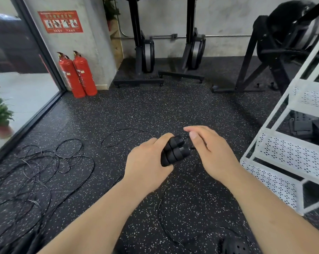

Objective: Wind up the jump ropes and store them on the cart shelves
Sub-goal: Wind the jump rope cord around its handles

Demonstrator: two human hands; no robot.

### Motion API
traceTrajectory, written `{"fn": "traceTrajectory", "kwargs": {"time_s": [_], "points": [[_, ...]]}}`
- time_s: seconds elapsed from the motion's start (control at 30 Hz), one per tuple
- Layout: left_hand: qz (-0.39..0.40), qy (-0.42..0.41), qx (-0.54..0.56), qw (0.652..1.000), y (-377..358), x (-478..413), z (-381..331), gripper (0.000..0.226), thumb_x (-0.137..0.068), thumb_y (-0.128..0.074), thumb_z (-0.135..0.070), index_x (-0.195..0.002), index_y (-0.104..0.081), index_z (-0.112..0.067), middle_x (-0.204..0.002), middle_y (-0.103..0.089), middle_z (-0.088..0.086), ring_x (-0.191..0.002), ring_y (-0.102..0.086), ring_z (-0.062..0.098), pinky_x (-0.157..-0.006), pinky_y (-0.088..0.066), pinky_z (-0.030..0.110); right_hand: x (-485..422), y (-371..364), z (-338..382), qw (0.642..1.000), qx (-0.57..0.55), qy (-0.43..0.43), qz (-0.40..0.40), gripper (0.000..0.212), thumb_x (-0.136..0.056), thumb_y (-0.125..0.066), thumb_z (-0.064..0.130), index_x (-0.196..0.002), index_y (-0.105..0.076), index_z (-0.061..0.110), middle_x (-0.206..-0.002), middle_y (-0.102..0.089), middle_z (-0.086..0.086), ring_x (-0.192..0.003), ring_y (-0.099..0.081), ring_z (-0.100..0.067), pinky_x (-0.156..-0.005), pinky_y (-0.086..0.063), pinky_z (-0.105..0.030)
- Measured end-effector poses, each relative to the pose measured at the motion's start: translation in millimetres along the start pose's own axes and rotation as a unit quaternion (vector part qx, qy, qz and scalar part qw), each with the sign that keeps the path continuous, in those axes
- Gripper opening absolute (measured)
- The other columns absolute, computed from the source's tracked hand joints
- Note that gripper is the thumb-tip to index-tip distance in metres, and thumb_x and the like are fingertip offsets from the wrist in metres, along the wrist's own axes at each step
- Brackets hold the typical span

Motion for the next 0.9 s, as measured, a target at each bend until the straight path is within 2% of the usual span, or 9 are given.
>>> {"fn": "traceTrajectory", "kwargs": {"time_s": [0.1,0.2,0.27,0.33,0.43,0.6,0.73,0.83,0.9], "points": [[0.007,-0.014,0.024,1.000,0,0,-2,0.071,-0.080,-0.074,-0.033,-0.138,-0.040,-0.055,-0.110,-0.062,-0.019,-0.098,-0.061,0.013,-0.084,-0.054,0.035,3,-9,0,0.996,-0.064,-0.037,0.044,0.042,-0.110,-0.033,0.055,-0.115,-0.071,0.038,-0.101,-0.075,0.017,-0.096,-0.066,0.001,-0.091,-0.052,-0.027],[0.037,0.044,0.141,0.988,-9,-3,9,0.069,-0.078,-0.076,-0.028,-0.132,-0.045,-0.059,-0.103,-0.068,-0.021,-0.085,-0.066,0.012,-0.074,-0.056,0.035,4,-5,4,0.993,-0.099,-0.051,0.032,0.062,-0.103,-0.030,0.070,-0.093,-0.070,0.023,-0.068,-0.066,0.006,-0.063,-0.060,-0.010,-0.072,-0.052,-0.042],[0.035,0.114,0.305,0.945,-15,-8,21,0.055,-0.079,-0.079,-0.022,-0.121,-0.058,-0.050,-0.092,-0.070,-0.018,-0.073,-0.064,0.012,-0.064,-0.054,0.030,2,6,6,0.997,-0.075,-0.031,0.005,0.060,-0.102,-0.031,0.070,-0.096,-0.071,0.026,-0.063,-0.058,0.002,-0.058,-0.053,-0.011,-0.064,-0.047,-0.040],[0.015,0.189,0.442,0.877,-18,-12,36,0.037,-0.077,-0.084,-0.024,-0.108,-0.069,-0.037,-0.085,-0.069,-0.009,-0.074,-0.056,0.017,-0.072,-0.050,0.034,-1,17,5,0.999,-0.032,-0.016,-0.022,0.040,-0.106,-0.038,0.061,-0.101,-0.072,0.041,-0.061,-0.058,0.005,-0.057,-0.054,-0.012,-0.063,-0.047,-0.034],[0.035,0.220,0.554,0.802,-26,-12,42,0.043,-0.073,-0.090,-0.031,-0.113,-0.074,-0.032,-0.083,-0.063,0.002,-0.076,-0.052,0.020,-0.079,-0.045,0.041,-2,27,5,0.998,-0.026,-0.007,-0.062,0.023,-0.109,-0.051,0.045,-0.103,-0.073,0.042,-0.058,-0.057,0.018,-0.050,-0.046,-0.010,-0.054,-0.038,-0.024],[0.029,0.254,0.701,0.665,-37,-8,22,0.035,-0.084,-0.092,-0.036,-0.102,-0.066,-0.020,-0.084,-0.061,0.002,-0.068,-0.054,0.015,-0.071,-0.049,0.033,7,8,23,0.995,-0.015,0.003,-0.095,0.022,-0.107,-0.054,0.043,-0.118,-0.072,0.037,-0.075,-0.068,0.018,-0.070,-0.062,-0.003,-0.063,-0.041,-0.013],[0.007,0.317,0.776,0.546,-44,-7,17,0.047,-0.078,-0.091,-0.041,-0.111,-0.065,-0.020,-0.088,-0.068,0.002,-0.075,-0.065,0.015,-0.076,-0.058,0.034,17,-24,38,0.996,-0.065,0.000,-0.068,0.015,-0.108,-0.059,0.031,-0.121,-0.064,0.036,-0.089,-0.072,0.022,-0.082,-0.066,0.007,-0.069,-0.043,-0.010],[-0.010,0.350,0.770,0.534,-49,-7,22,0.041,-0.081,-0.093,-0.030,-0.110,-0.068,-0.014,-0.103,-0.073,0.011,-0.095,-0.076,0.027,-0.093,-0.063,0.049,22,-42,42,0.995,-0.084,0.011,-0.050,0.018,-0.107,-0.061,0.025,-0.120,-0.069,0.035,-0.100,-0.072,0.020,-0.092,-0.066,0.004,-0.076,-0.047,-0.011],[-0.032,0.369,0.744,0.556,-51,-5,26,0.020,-0.090,-0.080,-0.016,-0.105,-0.067,-0.010,-0.095,-0.074,0.009,-0.085,-0.076,0.026,-0.079,-0.066,0.043,22,-47,41,0.996,-0.072,0.021,-0.043,0.022,-0.107,-0.061,0.022,-0.122,-0.073,0.032,-0.105,-0.064,0.018,-0.097,-0.063,0.002,-0.081,-0.045,-0.010]]}}
Point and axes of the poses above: each hand's wrist, its own x-axis away from the middle knuckle, its own y-axis out of the back of the hand, z = x × y, the point moved 7 cm from there along -x, towards the middle knuckle
